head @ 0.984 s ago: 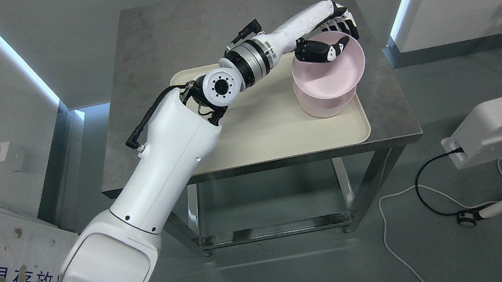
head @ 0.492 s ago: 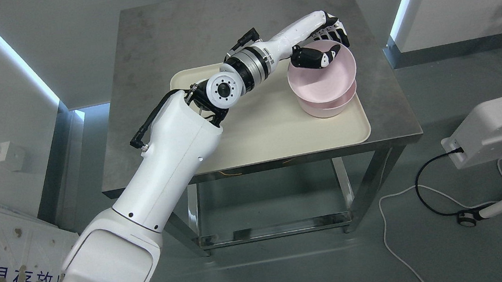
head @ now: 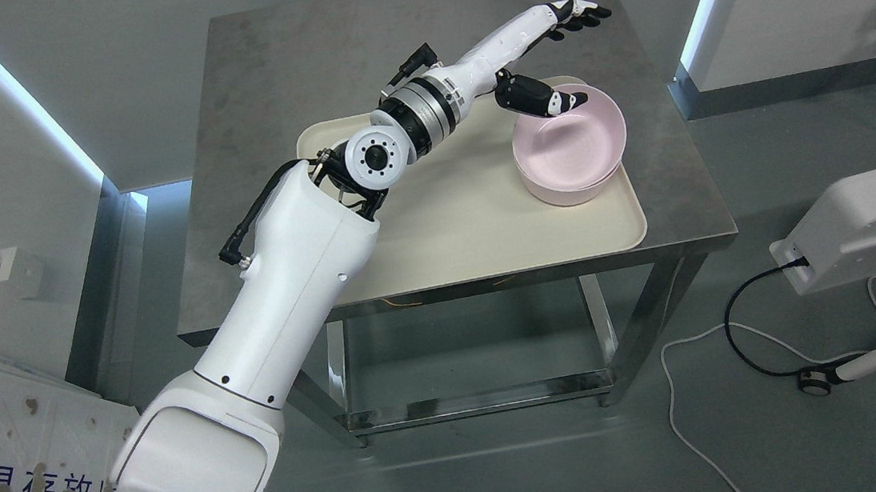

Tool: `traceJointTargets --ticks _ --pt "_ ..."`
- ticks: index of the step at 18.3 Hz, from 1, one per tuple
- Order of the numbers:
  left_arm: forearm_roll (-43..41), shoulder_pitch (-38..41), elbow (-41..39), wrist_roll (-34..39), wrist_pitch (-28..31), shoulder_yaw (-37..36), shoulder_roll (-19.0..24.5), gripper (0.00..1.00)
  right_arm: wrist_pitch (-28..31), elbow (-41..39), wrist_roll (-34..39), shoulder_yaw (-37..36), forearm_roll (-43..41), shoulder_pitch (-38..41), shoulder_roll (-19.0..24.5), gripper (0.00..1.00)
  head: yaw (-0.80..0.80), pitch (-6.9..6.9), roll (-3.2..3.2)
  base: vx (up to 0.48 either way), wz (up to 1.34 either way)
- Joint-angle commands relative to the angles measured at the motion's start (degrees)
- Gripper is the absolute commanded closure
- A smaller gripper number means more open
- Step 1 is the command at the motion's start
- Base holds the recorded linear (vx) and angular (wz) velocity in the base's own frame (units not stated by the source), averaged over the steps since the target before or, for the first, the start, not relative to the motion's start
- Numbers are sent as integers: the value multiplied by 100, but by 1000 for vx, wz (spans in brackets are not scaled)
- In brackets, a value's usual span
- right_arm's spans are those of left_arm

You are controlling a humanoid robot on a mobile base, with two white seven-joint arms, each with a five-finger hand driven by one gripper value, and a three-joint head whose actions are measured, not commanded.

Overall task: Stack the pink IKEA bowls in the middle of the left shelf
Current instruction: 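Release the bowl and move the left hand to the stacked bowls' rim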

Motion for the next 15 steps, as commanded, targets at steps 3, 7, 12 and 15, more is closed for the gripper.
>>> traceJointTargets --ticks 3,7,12,15 --pt "1290 1413 -2715 -23 -73 740 87 6 4 -100 -4 -26 -9 0 -100 0 0 0 0 0 0" --pt "914 1943 -2999 -1158 -91 213 87 6 4 -100 -4 -26 -9 0 -100 0 0 0 0 0 0" --pt "-1221 1899 -2772 -1194 -30 203 87 8 4 -100 -4 -26 -9 0 -100 0 0 0 0 0 0" --pt "-2109 1908 -2534 -1194 242 387 87 9 4 -100 -4 -26 -9 0 -100 0 0 0 0 0 0"
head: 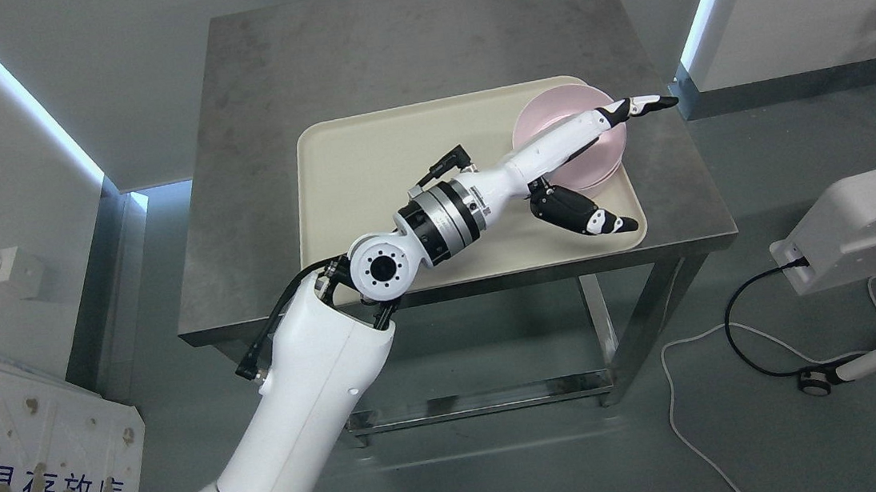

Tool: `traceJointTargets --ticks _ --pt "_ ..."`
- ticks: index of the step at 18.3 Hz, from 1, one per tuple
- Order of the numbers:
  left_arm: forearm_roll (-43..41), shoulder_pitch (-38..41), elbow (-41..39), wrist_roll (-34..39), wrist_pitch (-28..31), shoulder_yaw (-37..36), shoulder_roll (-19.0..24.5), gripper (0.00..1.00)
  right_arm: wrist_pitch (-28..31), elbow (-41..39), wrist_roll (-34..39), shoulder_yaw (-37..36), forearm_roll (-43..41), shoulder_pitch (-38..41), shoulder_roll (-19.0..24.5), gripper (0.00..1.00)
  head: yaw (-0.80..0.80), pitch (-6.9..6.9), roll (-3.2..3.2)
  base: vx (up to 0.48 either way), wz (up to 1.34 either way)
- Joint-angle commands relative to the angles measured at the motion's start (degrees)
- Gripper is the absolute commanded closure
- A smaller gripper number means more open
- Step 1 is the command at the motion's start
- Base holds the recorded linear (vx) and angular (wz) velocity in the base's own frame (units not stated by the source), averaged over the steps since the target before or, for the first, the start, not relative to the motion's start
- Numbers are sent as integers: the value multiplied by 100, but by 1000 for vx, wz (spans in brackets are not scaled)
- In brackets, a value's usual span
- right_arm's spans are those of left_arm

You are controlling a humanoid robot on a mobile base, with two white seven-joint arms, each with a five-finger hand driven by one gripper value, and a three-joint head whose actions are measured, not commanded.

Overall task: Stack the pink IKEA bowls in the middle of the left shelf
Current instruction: 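Release the bowl and move the left hand to the stacked bowls' rim, then grip the rim of the stacked pink bowls with the left hand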

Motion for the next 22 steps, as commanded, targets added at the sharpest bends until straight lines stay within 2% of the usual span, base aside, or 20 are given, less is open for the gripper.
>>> traceJointTargets --ticks 1,4,11,18,22 --pt "-1762 151 -366 -14 388 219 96 9 4 -100 -4 -26 -9 0 -100 0 0 0 0 0 0" --pt "-1958 151 -251 -22 504 387 96 10 4 -100 -4 -26 -9 0 -100 0 0 0 0 0 0" --pt "-2353 195 -154 -136 504 519 96 19 4 -100 -4 -26 -9 0 -100 0 0 0 0 0 0" --pt "-2406 107 66 -154 399 317 96 38 4 -100 -4 -26 -9 9 -100 0 0 0 0 0 0" --pt "-2415 125 268 -128 -31 264 96 54 4 -100 -4 -26 -9 0 -100 0 0 0 0 0 0"
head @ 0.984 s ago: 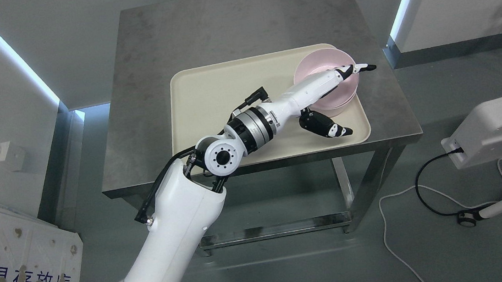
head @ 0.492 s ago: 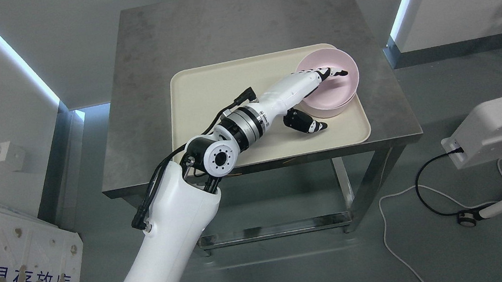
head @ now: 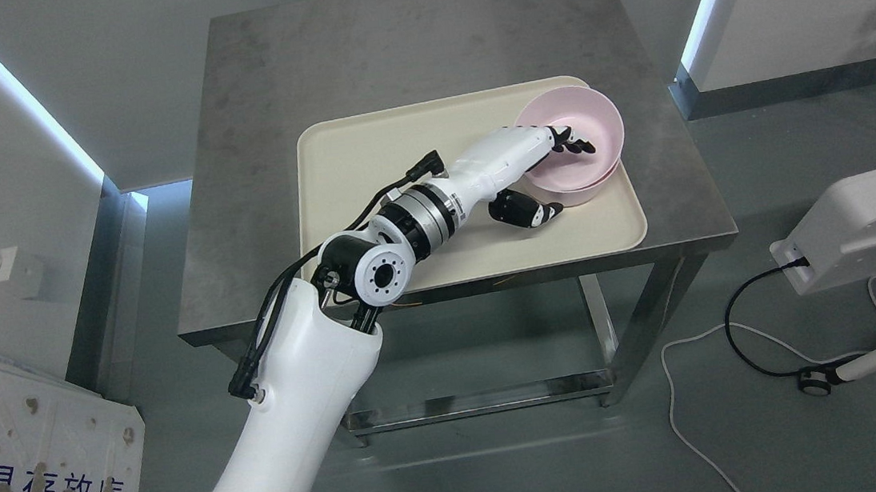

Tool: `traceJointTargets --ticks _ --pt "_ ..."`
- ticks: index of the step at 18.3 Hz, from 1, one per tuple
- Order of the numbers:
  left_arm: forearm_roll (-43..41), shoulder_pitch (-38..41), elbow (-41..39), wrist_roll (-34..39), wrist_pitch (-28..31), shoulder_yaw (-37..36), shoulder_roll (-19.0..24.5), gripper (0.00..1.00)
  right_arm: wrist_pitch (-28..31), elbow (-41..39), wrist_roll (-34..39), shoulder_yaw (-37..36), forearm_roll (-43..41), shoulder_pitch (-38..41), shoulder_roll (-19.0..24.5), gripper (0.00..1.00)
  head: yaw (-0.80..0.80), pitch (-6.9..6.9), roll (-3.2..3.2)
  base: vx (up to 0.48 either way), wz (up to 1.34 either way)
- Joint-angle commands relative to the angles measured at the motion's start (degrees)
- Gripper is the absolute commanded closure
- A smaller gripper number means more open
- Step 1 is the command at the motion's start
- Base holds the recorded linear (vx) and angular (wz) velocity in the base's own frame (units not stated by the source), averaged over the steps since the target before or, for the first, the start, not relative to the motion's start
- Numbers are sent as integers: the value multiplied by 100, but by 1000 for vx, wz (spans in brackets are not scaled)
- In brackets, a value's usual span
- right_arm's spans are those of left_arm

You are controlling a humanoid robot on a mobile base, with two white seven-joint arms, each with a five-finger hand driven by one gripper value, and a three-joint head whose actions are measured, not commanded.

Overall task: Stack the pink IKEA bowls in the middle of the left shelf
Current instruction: 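Grip the rim of the stacked pink bowls with the left hand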

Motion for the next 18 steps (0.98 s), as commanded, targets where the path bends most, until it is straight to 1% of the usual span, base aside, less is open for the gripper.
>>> traceJointTargets --ticks 1,4,5,7,10,13,16,18 --pt "-71 17 297 30 -367 -85 100 56 4 -100 -4 -26 -9 0 -100 0 0 0 0 0 0" --pt "-71 44 314 30 -578 -32 100 68 4 -100 -4 -26 -9 0 -100 0 0 0 0 0 0" --pt "-71 44 384 39 -683 3 100 75 4 -100 -4 -26 -9 0 -100 0 0 0 0 0 0" --pt "-71 44 472 48 -850 73 100 86 4 -100 -4 -26 -9 0 -100 0 0 0 0 0 0" --pt "-62 53 482 48 -1052 257 100 95 4 -100 -4 -26 -9 0 -100 0 0 0 0 0 0" --pt "34 53 499 48 -1464 757 100 99 4 -100 -4 -26 -9 0 -100 0 0 0 0 0 0" --pt "420 70 412 -22 -1931 1442 100 100 4 -100 -4 -26 -9 0 -100 0 0 0 0 0 0" --pt "719 114 306 -145 -2124 1856 100 100 4 -100 -4 -26 -9 0 -100 0 0 0 0 0 0"
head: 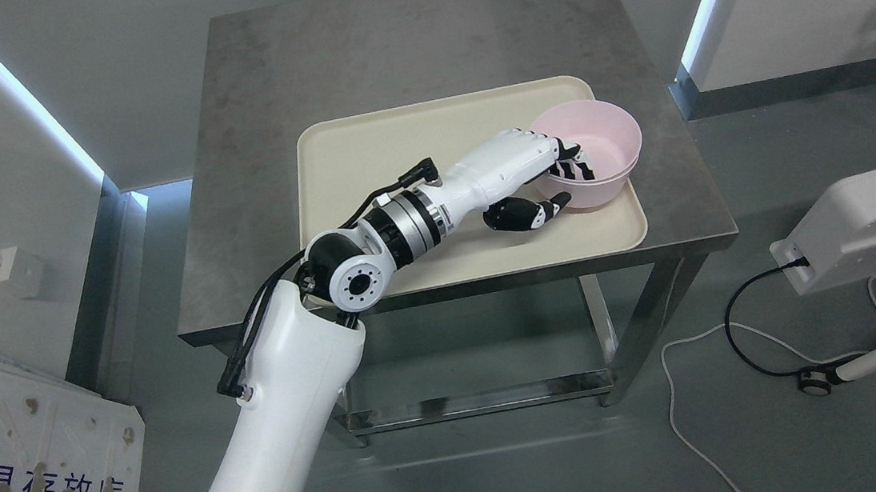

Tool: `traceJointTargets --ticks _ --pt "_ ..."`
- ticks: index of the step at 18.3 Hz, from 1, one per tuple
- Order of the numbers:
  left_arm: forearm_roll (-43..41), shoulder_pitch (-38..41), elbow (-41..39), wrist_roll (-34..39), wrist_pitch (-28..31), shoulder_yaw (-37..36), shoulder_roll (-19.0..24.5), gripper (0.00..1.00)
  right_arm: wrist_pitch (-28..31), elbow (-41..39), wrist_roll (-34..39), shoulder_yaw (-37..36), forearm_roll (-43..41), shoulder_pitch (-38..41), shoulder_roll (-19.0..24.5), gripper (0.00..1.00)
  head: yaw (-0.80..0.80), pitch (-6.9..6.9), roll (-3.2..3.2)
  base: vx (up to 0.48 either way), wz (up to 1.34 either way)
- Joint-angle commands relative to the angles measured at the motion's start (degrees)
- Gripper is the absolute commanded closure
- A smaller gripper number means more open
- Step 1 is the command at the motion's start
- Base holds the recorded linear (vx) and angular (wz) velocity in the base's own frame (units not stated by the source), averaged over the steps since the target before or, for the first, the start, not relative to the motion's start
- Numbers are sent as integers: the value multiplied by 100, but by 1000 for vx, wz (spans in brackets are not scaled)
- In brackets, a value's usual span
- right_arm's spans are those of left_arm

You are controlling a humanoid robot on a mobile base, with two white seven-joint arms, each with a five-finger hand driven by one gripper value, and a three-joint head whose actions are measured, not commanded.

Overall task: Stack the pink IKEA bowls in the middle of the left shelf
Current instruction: 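Grip the rim of the stacked pink bowls with the left hand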

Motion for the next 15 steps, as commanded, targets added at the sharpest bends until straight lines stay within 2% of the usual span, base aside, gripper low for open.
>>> traceJointTargets --ticks 1,7,10,15 --pt "657 109 -136 -250 -446 1408 100 100 4 -100 -5 -26 -9 0 -100 0 0 0 0 0 0" --pt "1028 715 -796 -348 -781 1638 100 99 4 -100 -5 -26 -9 0 -100 0 0 0 0 3 4" --pt "1045 901 -867 -330 -1096 1708 100 99 4 -100 -5 -26 -9 0 -100 0 0 0 0 -1 -7" --pt "1326 1094 -1104 -330 -1281 1778 100 99 4 -100 -5 -26 -9 0 -100 0 0 0 0 -29 -3"
